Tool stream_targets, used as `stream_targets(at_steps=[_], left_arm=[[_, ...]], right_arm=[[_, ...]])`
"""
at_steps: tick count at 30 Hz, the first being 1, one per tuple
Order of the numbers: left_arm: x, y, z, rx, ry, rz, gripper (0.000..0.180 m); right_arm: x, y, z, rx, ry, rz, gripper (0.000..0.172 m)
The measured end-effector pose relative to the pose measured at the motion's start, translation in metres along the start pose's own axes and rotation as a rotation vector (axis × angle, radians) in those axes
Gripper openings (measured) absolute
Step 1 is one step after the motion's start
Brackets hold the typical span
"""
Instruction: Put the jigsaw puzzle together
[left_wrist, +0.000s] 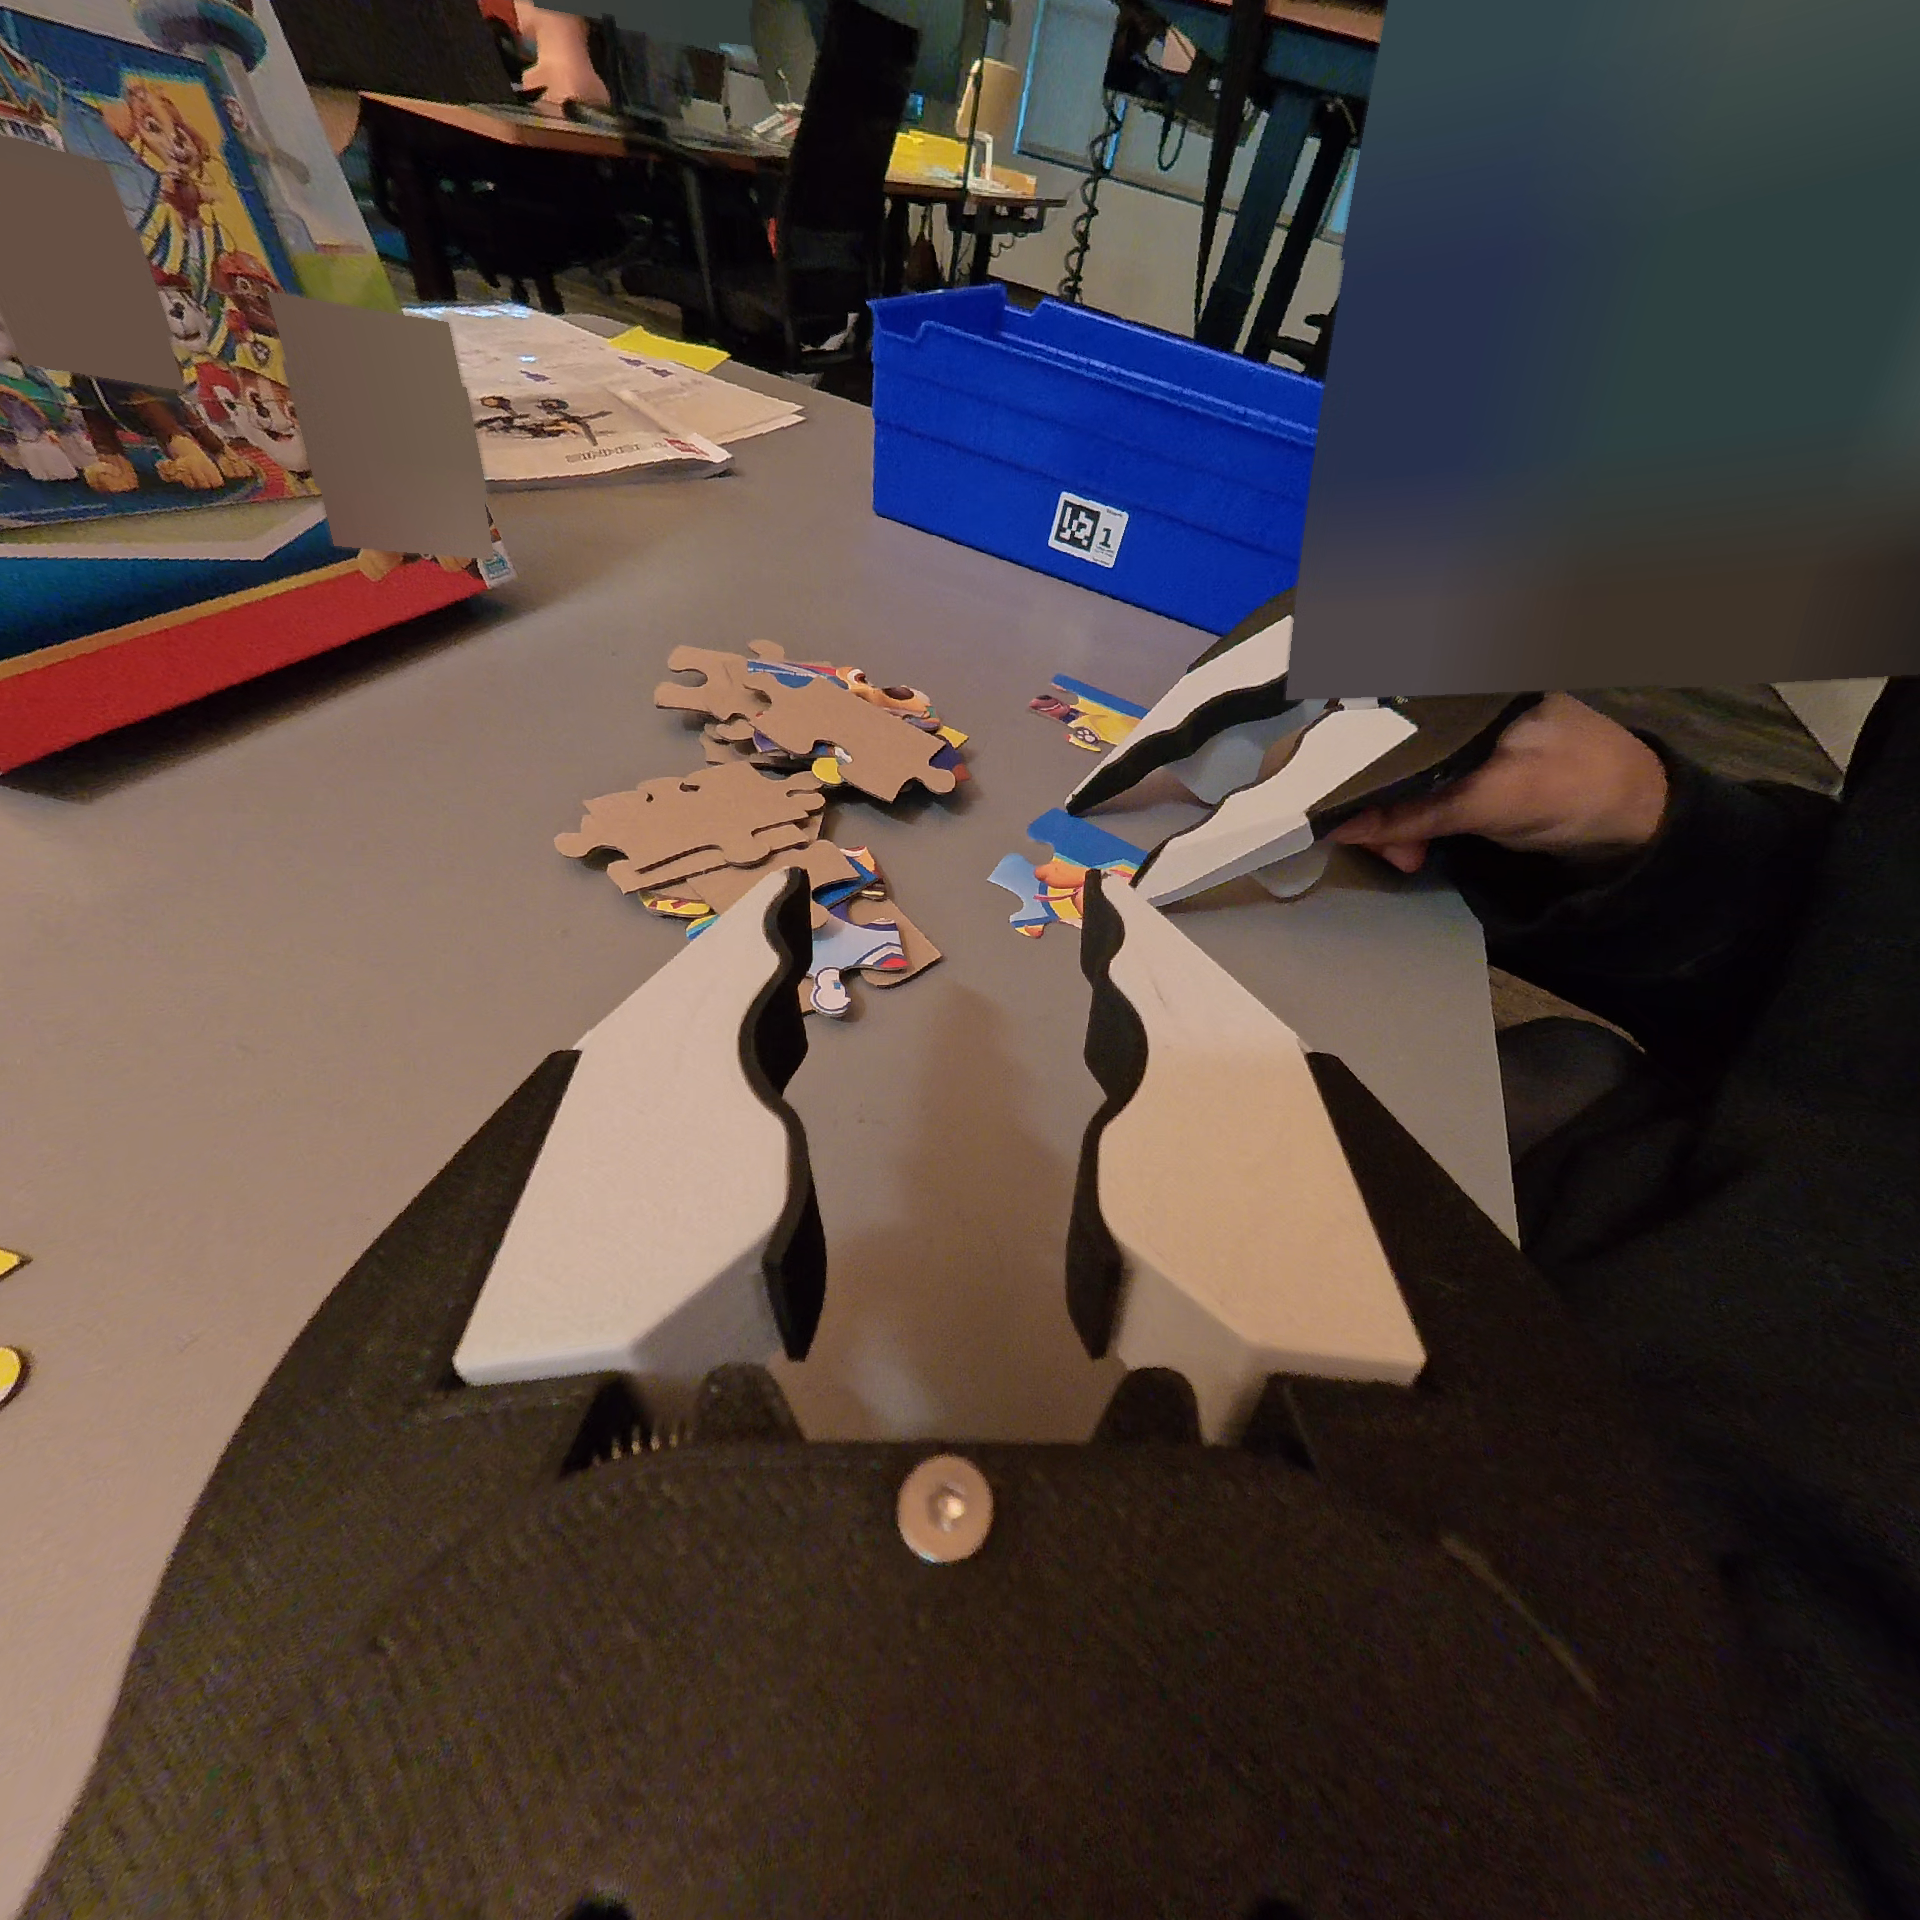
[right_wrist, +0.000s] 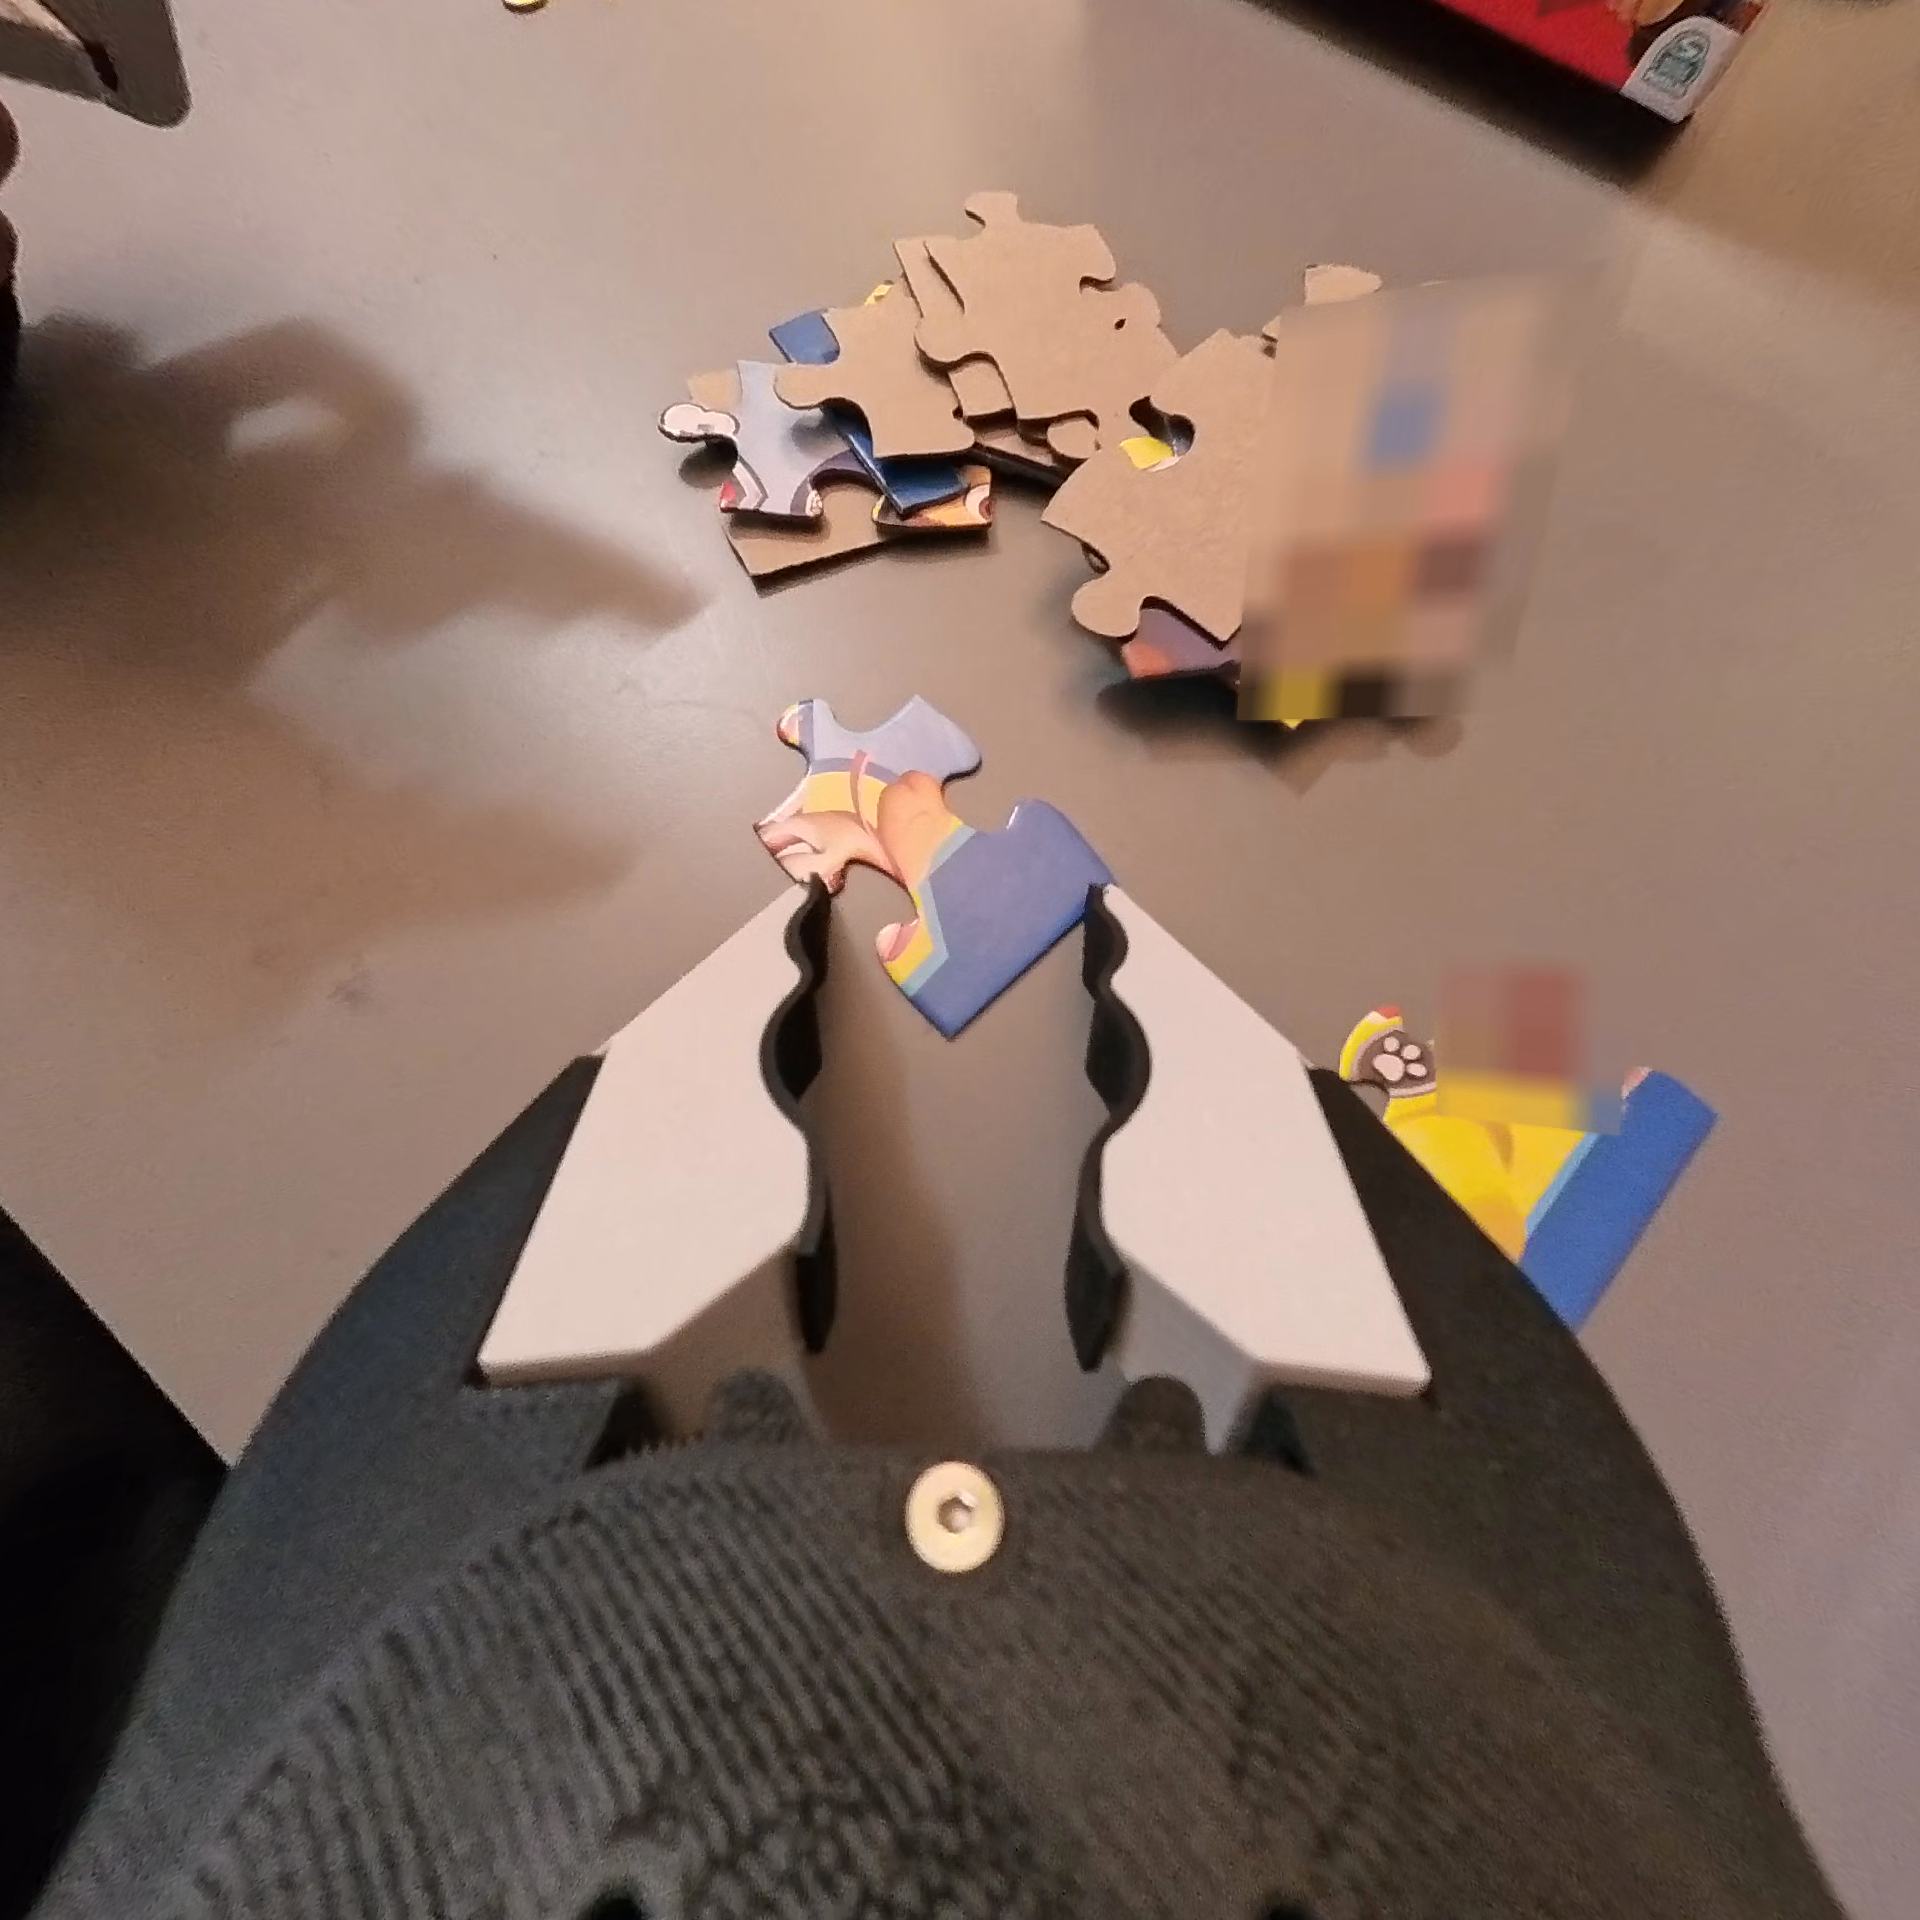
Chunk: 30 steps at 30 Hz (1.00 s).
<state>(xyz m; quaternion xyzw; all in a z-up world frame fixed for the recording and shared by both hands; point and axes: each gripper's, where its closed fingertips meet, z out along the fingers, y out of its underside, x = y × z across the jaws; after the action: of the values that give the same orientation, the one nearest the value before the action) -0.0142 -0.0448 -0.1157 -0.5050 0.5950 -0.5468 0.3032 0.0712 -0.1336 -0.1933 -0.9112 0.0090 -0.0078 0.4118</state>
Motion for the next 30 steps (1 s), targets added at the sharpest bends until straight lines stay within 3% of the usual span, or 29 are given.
stream_targets(at_steps=[30], left_arm=[[-0.0009,0.0003,0.0001,-0.001,0.001,-0.007,0.050]], right_arm=[[0.0046,-0.0004,-0.0004,0.005,-0.015,0.035,0.041]])
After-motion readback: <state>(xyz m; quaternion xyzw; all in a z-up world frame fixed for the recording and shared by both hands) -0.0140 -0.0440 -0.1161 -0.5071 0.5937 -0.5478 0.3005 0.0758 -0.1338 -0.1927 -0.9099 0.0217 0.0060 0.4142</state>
